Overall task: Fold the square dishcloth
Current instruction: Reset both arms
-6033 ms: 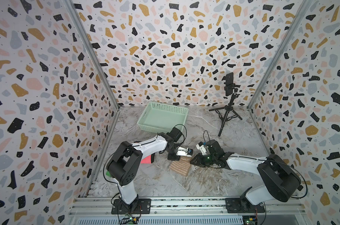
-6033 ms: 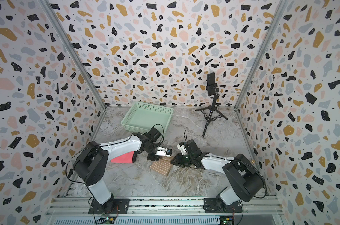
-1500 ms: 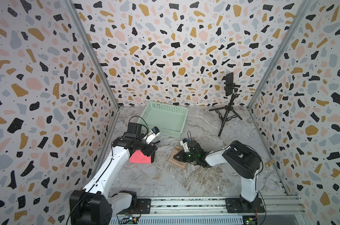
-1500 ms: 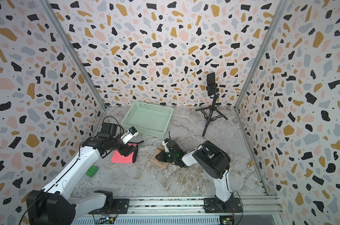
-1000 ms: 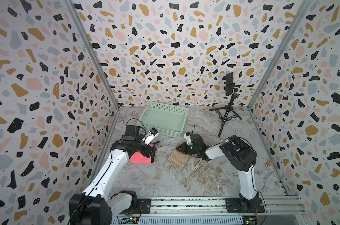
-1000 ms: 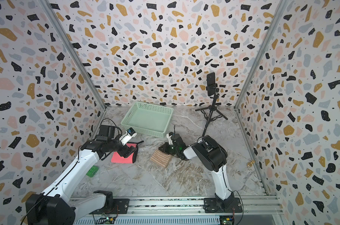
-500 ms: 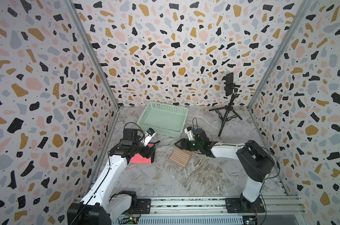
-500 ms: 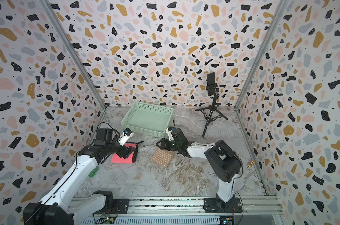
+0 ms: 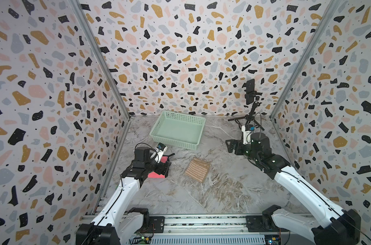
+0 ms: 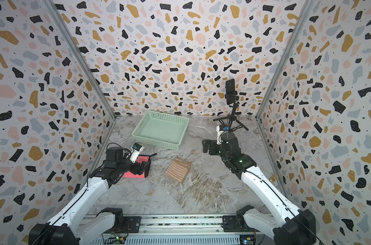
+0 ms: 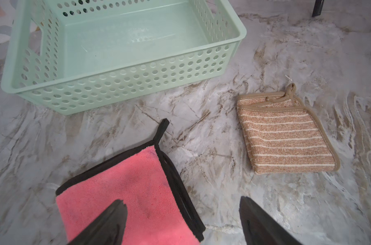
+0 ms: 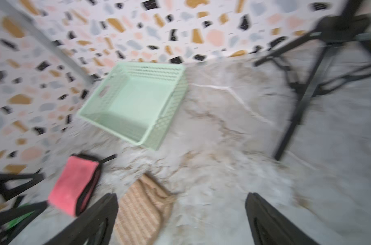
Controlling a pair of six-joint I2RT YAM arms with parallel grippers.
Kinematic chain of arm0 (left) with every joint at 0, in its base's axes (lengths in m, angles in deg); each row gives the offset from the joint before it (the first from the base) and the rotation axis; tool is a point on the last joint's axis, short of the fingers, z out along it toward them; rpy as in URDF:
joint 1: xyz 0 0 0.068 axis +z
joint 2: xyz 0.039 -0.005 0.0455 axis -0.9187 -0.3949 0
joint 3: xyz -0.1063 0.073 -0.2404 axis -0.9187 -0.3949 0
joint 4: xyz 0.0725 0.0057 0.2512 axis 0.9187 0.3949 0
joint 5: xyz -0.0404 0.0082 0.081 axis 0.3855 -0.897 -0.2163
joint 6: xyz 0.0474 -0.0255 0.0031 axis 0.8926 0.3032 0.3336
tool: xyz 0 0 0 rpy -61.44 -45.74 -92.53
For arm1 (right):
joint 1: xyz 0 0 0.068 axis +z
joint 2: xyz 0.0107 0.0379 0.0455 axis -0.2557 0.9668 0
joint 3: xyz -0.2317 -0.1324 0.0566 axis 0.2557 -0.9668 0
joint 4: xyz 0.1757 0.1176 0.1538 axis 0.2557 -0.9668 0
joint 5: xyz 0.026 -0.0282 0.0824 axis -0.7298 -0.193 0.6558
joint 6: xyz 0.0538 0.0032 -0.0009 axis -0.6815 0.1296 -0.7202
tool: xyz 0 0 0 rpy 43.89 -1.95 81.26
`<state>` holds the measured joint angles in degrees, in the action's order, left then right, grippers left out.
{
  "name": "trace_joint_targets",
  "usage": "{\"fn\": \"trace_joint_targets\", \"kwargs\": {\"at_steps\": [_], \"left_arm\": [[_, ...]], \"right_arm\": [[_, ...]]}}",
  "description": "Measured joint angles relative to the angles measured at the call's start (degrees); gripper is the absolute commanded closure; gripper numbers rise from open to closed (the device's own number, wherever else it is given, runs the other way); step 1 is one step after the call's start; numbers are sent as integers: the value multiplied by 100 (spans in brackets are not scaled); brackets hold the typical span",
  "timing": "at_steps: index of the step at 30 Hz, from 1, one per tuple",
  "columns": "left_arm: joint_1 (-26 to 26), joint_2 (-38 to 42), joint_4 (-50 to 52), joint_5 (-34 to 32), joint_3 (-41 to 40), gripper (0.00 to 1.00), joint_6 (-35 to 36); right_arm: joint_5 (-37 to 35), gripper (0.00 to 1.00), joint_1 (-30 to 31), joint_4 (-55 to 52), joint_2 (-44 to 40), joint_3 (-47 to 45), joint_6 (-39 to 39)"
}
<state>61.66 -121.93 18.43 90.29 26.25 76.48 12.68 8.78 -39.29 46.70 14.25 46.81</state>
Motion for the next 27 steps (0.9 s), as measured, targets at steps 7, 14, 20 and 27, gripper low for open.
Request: {"fn": "trace_joint_targets", "kwargs": {"at_steps": [7,14,20,27], "left_arm": [[4,-256,-2131,-188,-1078,12,-446],[4,-520,-4015,-540,-1821,12,-699],[4,-734,-4675,-929,-1871,11,-748],[15,-1086,-5534,-1681,-1987,11,-715]], "right_arm": [[-2516,0,-393,450,-575,-1770,772],[-3694,0,-511,2706,-586,-3464,1698],[-3587,0,-820,5125,564,-4142,2181],[-3029,0,-1086,6660,1296,-4256,2647]]}}
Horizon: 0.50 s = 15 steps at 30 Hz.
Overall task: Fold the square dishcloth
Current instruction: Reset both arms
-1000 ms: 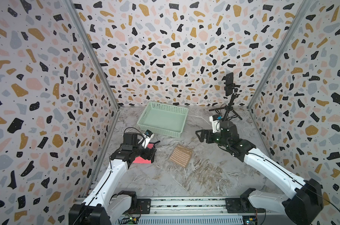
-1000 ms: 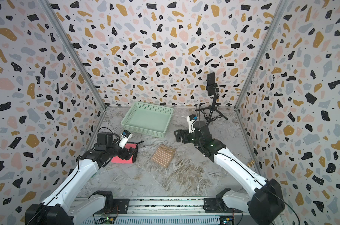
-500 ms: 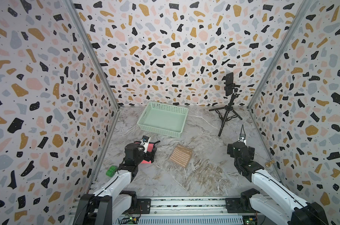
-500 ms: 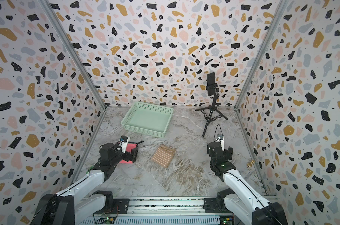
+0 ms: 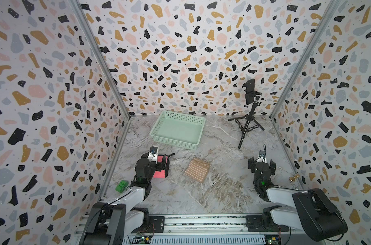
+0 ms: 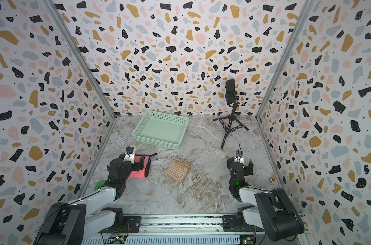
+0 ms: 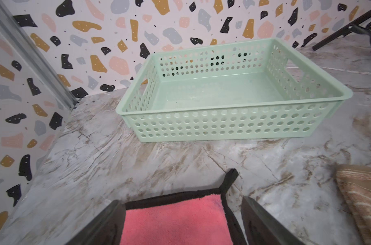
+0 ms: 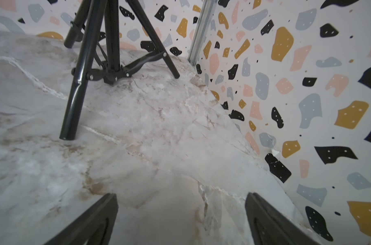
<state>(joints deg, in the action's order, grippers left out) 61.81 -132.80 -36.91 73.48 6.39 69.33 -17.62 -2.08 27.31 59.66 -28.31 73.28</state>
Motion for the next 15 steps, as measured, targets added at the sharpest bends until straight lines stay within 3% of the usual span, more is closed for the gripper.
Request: {"fn": "trace_joint_targets", "kwargs": {"at_steps": [7,10,12,15], "left_arm": [[0,-1497,-514,-168,293,9,-7],[15,-1565,-337,-247,527,8,-35],[72,-1556,-310,-232,636,1,-52],[251,-1552,-304,-101,721,0,-168]], "right_arm": [[763,0,-319,1716,1405,-85,282],[1088,0,-317,1908,1729,-13,422],[1174,0,-323,1613,1799,203,446],[1591,0,-614,807,1676,835,348]]}}
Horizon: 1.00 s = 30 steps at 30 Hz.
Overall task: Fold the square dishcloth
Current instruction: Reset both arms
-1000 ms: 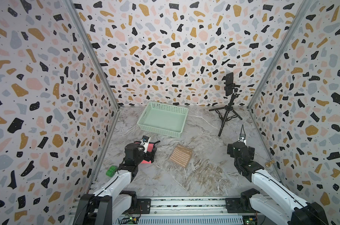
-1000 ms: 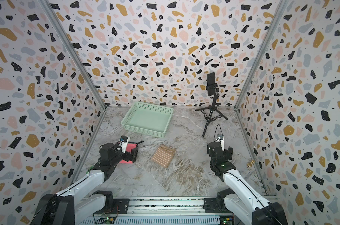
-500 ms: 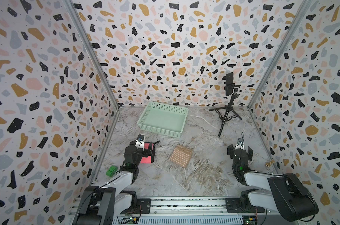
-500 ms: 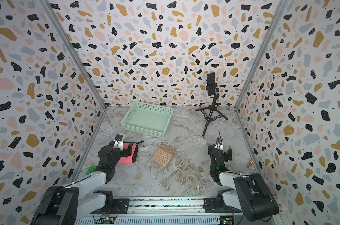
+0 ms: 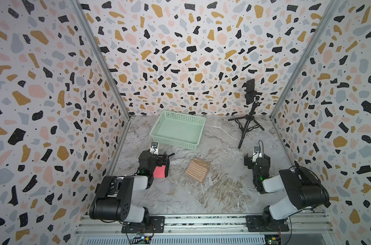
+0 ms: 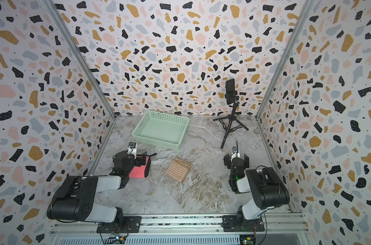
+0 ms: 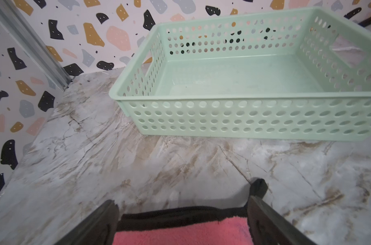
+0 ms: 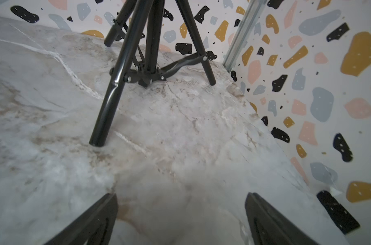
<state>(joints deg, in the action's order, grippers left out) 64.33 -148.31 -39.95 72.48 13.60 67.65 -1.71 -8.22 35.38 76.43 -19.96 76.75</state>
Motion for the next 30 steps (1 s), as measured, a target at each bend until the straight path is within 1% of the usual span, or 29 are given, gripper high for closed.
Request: {"fn": "trace_joint_targets", "kwargs": {"at_steps": [2,5,8,13,30], "left_arm": [[83,2,22,22,0,0,-31],[107,2,28,33,0,0,-74],[107,4,33,46,0,2,-114],[107,4,39,57,0,2,-125],[107,4,155,-9,0,2,-179]], "right_arm": [[245,0,-249,-302,-63,306,-101],[452,0,-420,-498,-140,372,-192],[601,0,-422,-688,-144,341,-236],[717,0,-422,-793,-144,328,-273],[765,0,-422,-828,-144,321,-278]]}}
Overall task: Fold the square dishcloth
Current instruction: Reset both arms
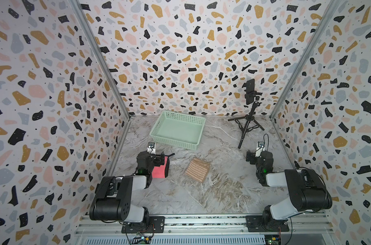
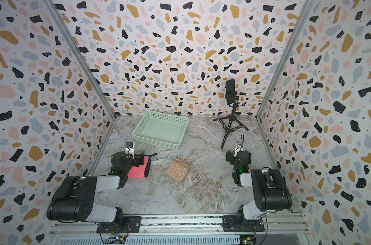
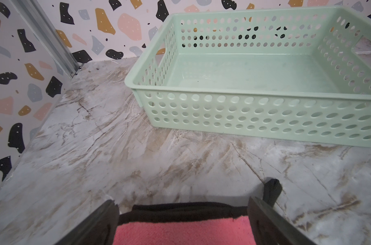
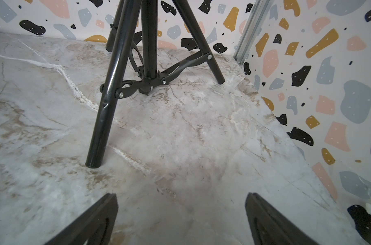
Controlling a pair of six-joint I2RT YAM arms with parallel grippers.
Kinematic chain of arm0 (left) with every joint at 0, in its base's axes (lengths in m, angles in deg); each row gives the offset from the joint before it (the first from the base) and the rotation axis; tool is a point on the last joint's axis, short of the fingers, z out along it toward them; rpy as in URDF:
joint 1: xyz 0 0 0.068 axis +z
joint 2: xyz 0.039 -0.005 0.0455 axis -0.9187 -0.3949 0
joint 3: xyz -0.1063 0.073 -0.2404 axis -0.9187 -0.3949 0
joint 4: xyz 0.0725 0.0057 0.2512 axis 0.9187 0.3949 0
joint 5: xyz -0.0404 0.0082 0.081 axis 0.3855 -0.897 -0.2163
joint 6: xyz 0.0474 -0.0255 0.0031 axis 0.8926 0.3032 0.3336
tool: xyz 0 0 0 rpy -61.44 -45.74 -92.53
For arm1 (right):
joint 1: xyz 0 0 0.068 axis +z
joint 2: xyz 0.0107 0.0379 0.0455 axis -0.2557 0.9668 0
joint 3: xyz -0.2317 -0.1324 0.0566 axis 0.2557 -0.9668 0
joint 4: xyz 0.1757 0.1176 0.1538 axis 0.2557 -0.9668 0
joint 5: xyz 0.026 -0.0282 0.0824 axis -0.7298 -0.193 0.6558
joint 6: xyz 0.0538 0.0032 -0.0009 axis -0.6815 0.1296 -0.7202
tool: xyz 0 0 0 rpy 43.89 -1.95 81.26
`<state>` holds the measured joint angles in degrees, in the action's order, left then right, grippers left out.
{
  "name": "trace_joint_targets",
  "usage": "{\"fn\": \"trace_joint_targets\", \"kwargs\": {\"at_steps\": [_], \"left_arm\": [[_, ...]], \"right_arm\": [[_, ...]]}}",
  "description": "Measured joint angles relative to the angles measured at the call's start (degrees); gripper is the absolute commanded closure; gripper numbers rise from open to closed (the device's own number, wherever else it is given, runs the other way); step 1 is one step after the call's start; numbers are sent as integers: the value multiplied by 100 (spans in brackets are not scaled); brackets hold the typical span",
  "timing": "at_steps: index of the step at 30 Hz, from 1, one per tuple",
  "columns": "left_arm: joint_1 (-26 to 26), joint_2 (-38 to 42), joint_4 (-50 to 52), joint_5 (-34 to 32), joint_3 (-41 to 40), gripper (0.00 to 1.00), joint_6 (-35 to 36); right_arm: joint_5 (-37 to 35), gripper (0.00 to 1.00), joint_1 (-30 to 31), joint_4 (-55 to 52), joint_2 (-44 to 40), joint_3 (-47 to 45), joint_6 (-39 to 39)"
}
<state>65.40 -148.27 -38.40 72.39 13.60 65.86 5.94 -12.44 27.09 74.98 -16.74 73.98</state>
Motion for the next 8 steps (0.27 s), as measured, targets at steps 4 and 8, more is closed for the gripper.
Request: {"fn": "trace_joint_targets", "kwargs": {"at_steps": [4,8], "left_arm": [[0,0,-4,0,0,1,0],[0,0,-2,0,0,0,-2]], "right_arm": [[13,0,0,-7,0,0,0],[15,0,0,-7,0,0,0]]}}
